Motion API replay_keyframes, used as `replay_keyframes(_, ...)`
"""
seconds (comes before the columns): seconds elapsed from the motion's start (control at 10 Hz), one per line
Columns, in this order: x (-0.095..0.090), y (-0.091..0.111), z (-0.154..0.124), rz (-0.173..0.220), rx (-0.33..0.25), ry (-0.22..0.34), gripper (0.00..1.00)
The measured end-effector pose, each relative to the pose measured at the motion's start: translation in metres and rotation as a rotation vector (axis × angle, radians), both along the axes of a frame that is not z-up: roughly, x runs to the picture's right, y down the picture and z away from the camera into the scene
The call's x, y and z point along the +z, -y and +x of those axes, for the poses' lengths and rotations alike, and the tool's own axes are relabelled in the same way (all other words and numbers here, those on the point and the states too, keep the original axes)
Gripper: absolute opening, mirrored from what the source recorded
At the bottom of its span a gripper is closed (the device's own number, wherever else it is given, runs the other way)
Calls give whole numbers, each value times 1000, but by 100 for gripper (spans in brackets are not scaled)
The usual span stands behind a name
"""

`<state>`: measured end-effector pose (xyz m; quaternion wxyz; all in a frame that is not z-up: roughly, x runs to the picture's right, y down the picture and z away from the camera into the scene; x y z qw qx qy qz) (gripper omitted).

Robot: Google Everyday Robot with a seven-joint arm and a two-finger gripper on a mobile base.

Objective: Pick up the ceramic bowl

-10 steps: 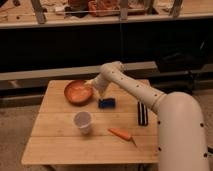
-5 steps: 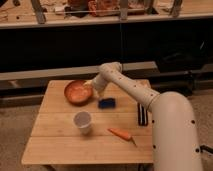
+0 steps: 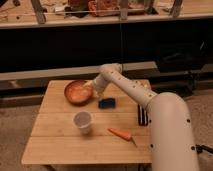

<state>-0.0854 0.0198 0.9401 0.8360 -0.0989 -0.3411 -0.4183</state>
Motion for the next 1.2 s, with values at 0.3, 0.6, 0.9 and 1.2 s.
replay_keyframes(0.3, 4, -4, -3, -6, -4, 12, 80)
replay_keyframes(0.6, 8, -6, -1, -13, -2, 23, 80)
replay_keyframes(0.9, 11, -9, -2, -18, -3, 28, 70)
replay_keyframes(1.2, 14, -15, -6, -23, -8, 37, 73)
